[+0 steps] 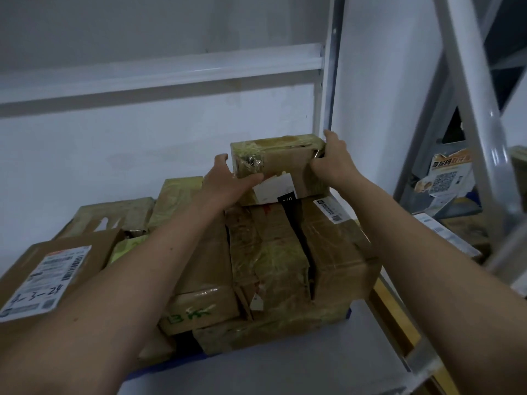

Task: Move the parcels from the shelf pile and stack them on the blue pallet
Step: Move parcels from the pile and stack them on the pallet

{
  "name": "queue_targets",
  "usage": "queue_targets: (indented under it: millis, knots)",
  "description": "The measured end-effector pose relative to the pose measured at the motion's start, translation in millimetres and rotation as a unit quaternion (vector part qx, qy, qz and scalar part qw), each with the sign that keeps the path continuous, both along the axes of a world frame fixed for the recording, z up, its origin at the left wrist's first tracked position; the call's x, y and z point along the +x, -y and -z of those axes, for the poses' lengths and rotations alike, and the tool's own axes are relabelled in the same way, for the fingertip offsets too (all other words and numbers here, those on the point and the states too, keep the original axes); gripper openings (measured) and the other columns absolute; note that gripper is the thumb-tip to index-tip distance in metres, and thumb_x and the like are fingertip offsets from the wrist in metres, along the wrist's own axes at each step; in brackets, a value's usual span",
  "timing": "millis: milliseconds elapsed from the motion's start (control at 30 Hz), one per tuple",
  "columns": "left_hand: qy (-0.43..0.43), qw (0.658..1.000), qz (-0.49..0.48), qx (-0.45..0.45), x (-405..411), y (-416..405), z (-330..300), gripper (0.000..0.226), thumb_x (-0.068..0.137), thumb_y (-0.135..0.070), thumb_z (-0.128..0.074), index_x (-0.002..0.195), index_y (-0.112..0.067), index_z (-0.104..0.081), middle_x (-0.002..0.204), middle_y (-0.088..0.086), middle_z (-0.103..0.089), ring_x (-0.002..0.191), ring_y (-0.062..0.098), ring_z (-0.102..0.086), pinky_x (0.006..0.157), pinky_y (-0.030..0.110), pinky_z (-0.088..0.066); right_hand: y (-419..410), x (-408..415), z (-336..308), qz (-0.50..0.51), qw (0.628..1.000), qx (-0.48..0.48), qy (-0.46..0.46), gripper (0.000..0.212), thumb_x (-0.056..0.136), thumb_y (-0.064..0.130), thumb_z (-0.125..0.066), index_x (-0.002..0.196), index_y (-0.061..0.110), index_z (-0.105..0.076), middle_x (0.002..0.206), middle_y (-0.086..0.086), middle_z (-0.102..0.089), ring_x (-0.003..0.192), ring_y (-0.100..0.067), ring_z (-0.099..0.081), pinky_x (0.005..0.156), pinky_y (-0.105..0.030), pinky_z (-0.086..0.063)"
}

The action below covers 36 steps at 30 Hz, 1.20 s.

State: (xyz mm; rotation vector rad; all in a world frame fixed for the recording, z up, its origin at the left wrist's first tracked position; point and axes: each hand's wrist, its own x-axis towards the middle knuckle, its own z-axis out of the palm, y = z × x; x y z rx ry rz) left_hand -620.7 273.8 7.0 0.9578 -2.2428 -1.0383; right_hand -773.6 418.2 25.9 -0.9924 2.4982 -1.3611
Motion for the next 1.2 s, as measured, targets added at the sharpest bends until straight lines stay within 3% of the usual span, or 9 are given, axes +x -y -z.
queue_targets:
  millis: [67, 167, 267, 333, 500, 700, 900, 1033, 1200]
  knots:
    - [-0.003, 0.999, -0.019, -0.026, 6, 1, -11, 0.091, 0.078, -0.057, -0.066, 0.148, -0.017, -0.023, 0.141, 0.010, -0.045, 0.122, 0.026, -0.048, 0.082, 0.031, -0.041, -1, 10, -8, 0.017, 0.993, 0.041, -0.112, 0.069, 0.088, 0.003, -0.048, 0.149, 0.010, -0.018, 0.150, -0.018, -0.021, 0.136, -0.035, -0.023, 0.112, -0.044, -0.027]
    - [0.022, 0.990, -0.046, -0.134, 21, 2, -27, 0.069, 0.084, -0.056, -0.059, 0.140, -0.021, -0.040, 0.138, 0.006, -0.049, 0.122, 0.024, -0.049, 0.086, 0.031, -0.040, 7, 36, -14, -0.008, 0.955, 0.068, -0.290, 0.060, 0.087, 0.006, -0.049, 0.144, 0.009, -0.032, 0.151, -0.019, -0.024, 0.139, -0.034, -0.019, 0.113, -0.044, -0.021]
    - [0.119, 0.952, -0.076, -0.271, 46, 1, -35, 0.052, 0.088, -0.051, -0.057, 0.133, -0.025, -0.050, 0.135, 0.006, -0.050, 0.122, 0.026, -0.047, 0.089, 0.035, -0.040, 27, 64, -17, -0.074, 0.916, 0.089, -0.385, 0.052, 0.086, 0.013, -0.050, 0.138, 0.010, -0.043, 0.149, -0.016, -0.031, 0.138, -0.032, -0.024, 0.113, -0.041, -0.021]
    - [0.186, 0.929, -0.090, -0.306, 66, 0, -37, 0.050, 0.088, -0.048, -0.058, 0.132, -0.026, -0.051, 0.135, 0.007, -0.049, 0.123, 0.027, -0.044, 0.090, 0.037, -0.040, 43, 83, -16, -0.120, 0.895, 0.121, -0.412, 0.050, 0.087, 0.017, -0.050, 0.137, 0.011, -0.045, 0.150, -0.015, -0.031, 0.139, -0.033, -0.024, 0.115, -0.042, -0.020]
    - [0.274, 0.907, -0.129, -0.293, 129, 3, -36, 0.050, 0.088, -0.049, -0.056, 0.133, -0.027, -0.050, 0.135, 0.007, -0.047, 0.123, 0.027, -0.043, 0.089, 0.036, -0.039, 72, 135, -5, -0.196, 0.871, 0.154, -0.423, 0.054, 0.088, 0.017, -0.049, 0.141, 0.013, -0.039, 0.153, -0.016, -0.023, 0.142, -0.035, -0.015, 0.116, -0.047, -0.015]
    - [0.310, 0.886, -0.196, -0.282, 239, 13, -33, 0.048, 0.089, -0.050, -0.055, 0.130, -0.026, -0.053, 0.132, 0.007, -0.049, 0.121, 0.028, -0.046, 0.091, 0.037, -0.041, 112, 230, -11, -0.288, 0.867, 0.135, -0.383, 0.053, 0.090, 0.025, -0.051, 0.141, 0.017, -0.038, 0.153, -0.011, -0.021, 0.142, -0.035, -0.011, 0.113, -0.048, -0.016]
    - [0.317, 0.873, -0.282, -0.240, 380, 17, -27, 0.049, 0.086, -0.051, -0.058, 0.128, -0.026, -0.055, 0.131, 0.005, -0.053, 0.120, 0.026, -0.049, 0.089, 0.036, -0.044, 152, 365, -14, -0.403, 0.834, 0.136, -0.352, 0.056, 0.094, 0.037, -0.048, 0.145, 0.023, -0.028, 0.157, -0.006, -0.010, 0.144, -0.031, 0.000, 0.115, -0.048, -0.010]
    - [0.337, 0.859, -0.326, -0.205, 473, 13, -24, 0.044, 0.085, -0.046, -0.060, 0.123, -0.024, -0.059, 0.124, 0.006, -0.057, 0.112, 0.028, -0.053, 0.080, 0.034, -0.045, 167, 457, -12, -0.458, 0.806, 0.120, -0.355, 0.055, 0.093, 0.034, -0.051, 0.142, 0.021, -0.032, 0.156, -0.006, -0.011, 0.143, -0.031, -0.002, 0.113, -0.046, -0.013]
    - [0.356, 0.848, -0.357, -0.164, 583, 4, -15, 0.039, 0.087, -0.044, -0.058, 0.119, -0.022, -0.062, 0.120, 0.008, -0.058, 0.109, 0.028, -0.053, 0.085, 0.037, -0.049, 180, 565, -1, -0.516, 0.776, 0.110, -0.344, 0.059, 0.090, 0.039, -0.053, 0.142, 0.020, -0.033, 0.152, -0.009, -0.017, 0.141, -0.032, -0.008, 0.114, -0.049, -0.016]
